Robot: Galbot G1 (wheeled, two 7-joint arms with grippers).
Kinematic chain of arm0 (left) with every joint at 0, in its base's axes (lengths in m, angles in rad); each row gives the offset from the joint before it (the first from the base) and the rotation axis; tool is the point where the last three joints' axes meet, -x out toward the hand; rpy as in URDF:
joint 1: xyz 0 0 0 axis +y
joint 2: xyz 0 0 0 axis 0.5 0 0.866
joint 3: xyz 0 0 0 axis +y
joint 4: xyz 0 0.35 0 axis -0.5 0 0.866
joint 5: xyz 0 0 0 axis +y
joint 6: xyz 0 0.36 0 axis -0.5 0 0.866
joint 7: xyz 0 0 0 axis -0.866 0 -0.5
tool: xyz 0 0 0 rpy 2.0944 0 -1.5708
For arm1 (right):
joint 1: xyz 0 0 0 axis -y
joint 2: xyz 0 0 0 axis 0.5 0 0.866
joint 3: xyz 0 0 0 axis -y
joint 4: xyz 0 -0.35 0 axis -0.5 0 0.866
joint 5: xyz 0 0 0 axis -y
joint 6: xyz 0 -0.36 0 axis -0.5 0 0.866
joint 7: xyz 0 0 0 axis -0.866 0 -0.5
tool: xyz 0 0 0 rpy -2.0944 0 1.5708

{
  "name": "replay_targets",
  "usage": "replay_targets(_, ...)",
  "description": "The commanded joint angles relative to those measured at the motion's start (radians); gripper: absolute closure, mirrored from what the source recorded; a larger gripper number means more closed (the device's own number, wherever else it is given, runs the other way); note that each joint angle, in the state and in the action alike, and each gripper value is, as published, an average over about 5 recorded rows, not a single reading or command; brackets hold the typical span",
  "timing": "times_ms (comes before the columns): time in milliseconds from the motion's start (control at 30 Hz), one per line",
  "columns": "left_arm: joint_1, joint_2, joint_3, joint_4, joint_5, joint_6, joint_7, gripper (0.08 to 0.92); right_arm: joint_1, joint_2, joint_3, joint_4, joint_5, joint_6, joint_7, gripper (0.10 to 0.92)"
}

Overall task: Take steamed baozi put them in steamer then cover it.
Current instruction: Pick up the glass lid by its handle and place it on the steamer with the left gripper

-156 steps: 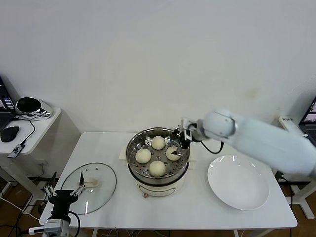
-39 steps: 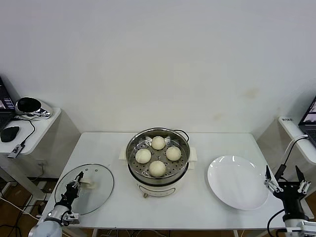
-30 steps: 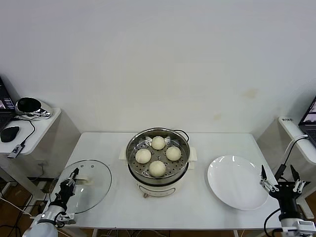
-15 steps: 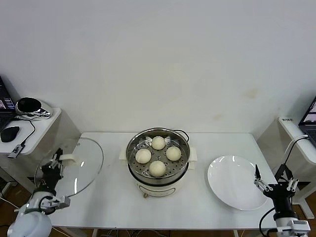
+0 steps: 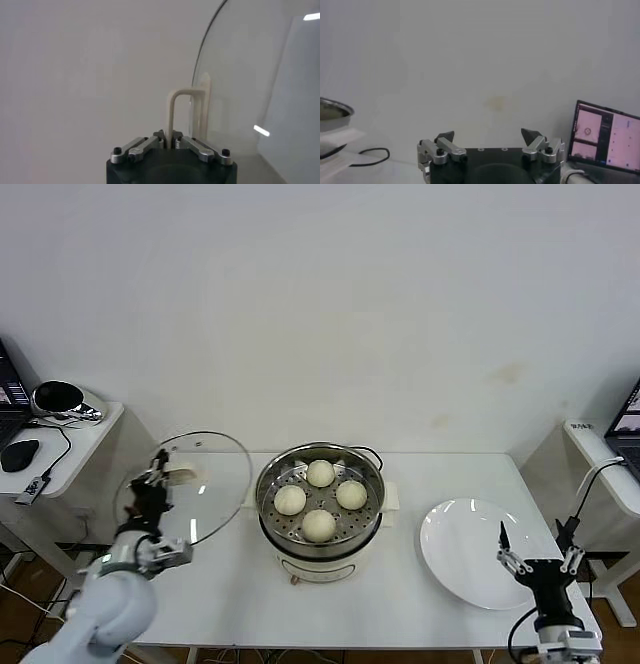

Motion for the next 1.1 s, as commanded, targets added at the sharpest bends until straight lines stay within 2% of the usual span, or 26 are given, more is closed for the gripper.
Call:
replay_targets(33, -0.333, -0.128, 0.385, 0.019, 0.251, 0.224, 0.207, 0.845, 0.023, 0.021, -0.058, -0.027, -0.047, 0.004, 0.013, 0.203)
replay_targets(233, -0.383, -0.242, 0.444, 0.083, 0.371, 0.228, 0.276, 0.845, 0.033, 0.037, -0.095, -0.051, -0.084, 0.014, 0.018, 0.203)
replay_targets(433, -0.411, -0.339, 0.487, 0.144, 0.425, 0.228, 0.289, 0.845, 0.035, 0.038, -0.103, -0.05, -0.092, 0.015, 0.019, 0.203)
replay_targets(1100, -0.409, -0.465, 0.559, 0.257, 0.477, 0.216, 0.26, 0.845, 0.032, 0.038, -0.118, -0.056, -0.098, 0.018, 0.019, 0.203)
